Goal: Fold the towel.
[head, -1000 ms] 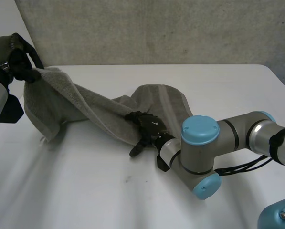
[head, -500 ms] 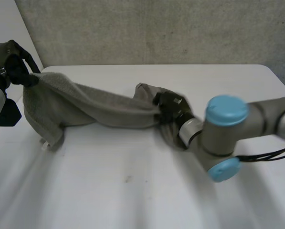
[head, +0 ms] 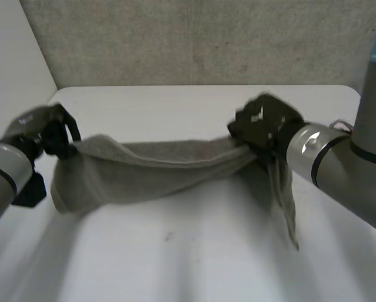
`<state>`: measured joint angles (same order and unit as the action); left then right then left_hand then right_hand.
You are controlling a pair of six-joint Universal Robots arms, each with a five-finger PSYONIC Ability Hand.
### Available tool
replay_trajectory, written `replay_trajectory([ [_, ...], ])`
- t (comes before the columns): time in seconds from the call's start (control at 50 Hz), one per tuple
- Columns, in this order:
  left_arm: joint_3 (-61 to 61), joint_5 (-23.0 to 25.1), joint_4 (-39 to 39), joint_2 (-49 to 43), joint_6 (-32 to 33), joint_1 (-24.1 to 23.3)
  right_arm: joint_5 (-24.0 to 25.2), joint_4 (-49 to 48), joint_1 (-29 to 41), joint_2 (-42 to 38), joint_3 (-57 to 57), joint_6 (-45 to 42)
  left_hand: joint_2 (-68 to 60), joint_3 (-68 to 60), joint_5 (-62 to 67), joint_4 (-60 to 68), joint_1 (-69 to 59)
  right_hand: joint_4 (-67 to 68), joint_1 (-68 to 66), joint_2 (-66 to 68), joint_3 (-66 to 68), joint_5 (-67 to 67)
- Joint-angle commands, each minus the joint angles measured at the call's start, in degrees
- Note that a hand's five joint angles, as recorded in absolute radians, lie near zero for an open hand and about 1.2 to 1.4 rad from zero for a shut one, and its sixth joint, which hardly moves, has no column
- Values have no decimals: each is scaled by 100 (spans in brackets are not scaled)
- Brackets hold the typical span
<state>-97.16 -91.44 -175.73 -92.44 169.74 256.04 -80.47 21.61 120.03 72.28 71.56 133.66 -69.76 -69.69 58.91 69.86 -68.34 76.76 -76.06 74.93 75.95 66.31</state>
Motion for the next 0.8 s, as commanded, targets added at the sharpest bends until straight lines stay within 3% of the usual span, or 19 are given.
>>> replay_trajectory([
  [0.02, -128, 12, -67, -916, 595, -28, -382, 730, 188, -1076, -406, -438, -1024, -1031, 1109, 1014, -1166, 324, -394, 507, 405, 369],
  [0.08, 312, 12, -93, -1435, 639, -54, -426, 660, 188, -1621, -924, -499, -1024, -1031, 1109, 1014, -1166, 324, -394, 507, 405, 369],
  [0.12, 1090, 12, -102, -1864, 604, -159, -417, 503, 188, -2137, -1947, -526, -1024, -1031, 1109, 1014, -1166, 324, -394, 507, 405, 369],
  [0.2, 2065, 12, -128, -2050, 499, -326, -408, -66, 179, -2428, -3037, -456, -1024, -1031, 1109, 1014, -1166, 324, -394, 507, 405, 369],
  [0.26, 2970, -5, -294, -2059, 350, -353, -417, -997, 170, -2368, -3629, -315, -1024, -1031, 1109, 1014, -1166, 324, -394, 507, 405, 369],
  [0.38, 3818, -66, -944, -1875, 94, -327, -286, -2449, 135, -1719, -3465, -121, -1024, -1031, 1109, 1014, -1166, 324, -394, 507, 405, 369],
  [0.52, 3274, -93, -1007, -1751, 68, -265, 488, -1977, 135, -1515, -2752, -183, -1024, -1031, 1109, 1014, -1166, 324, -394, 507, 405, 369],
  [0.56, 2478, -84, -1051, -1664, 76, -169, 759, -1557, 135, -1533, -2272, -296, -1024, -1031, 1109, 1014, -1166, 324, -394, 507, 405, 369],
  [0.62, 2061, -49, -1095, -1602, 85, -116, 875, -1344, 126, -1586, -2032, -438, -1024, -1031, 1109, 1014, -1166, 324, -394, 507, 405, 369],
  [0.8, 323, -58, -1604, -1672, 182, 156, 963, -212, 48, -2235, -776, -2132, -1024, -1031, 1109, 1014, -1166, 324, -394, 507, 405, 369],
])
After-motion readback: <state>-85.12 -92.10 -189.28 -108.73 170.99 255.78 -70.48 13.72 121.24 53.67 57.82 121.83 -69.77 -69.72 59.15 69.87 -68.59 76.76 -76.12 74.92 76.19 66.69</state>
